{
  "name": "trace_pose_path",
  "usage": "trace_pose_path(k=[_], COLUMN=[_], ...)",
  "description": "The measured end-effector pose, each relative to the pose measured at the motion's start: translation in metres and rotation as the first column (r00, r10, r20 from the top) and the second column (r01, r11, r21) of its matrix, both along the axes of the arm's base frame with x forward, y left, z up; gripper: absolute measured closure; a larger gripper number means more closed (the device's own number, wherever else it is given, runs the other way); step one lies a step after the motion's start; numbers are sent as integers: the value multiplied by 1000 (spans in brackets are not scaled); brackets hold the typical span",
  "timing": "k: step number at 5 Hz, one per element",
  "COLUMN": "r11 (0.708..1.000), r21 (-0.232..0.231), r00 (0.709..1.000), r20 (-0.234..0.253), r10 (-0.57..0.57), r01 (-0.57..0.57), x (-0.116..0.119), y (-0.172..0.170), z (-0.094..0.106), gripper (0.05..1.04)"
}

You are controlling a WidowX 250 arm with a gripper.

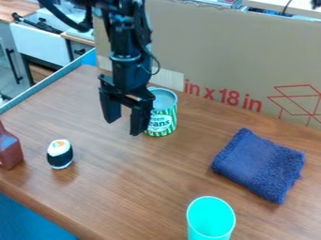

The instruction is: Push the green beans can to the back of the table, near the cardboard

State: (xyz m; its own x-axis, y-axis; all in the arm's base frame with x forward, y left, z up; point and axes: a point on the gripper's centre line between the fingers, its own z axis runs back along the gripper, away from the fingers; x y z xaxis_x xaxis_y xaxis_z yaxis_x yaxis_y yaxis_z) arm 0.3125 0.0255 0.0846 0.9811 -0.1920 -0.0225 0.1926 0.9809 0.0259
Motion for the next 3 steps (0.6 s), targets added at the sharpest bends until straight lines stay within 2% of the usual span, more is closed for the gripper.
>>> trace_pose_path(k=[1,2,3], r11=[999,998,998], r21=[24,59,55], r00=[996,993,988], r20=[92,121,151], r10=[20,9,-40], r01=[-22,-16,32], x=[-35,-61,-77], y=[-2,-11,-31], z=[32,48,68], gripper=[83,83,83])
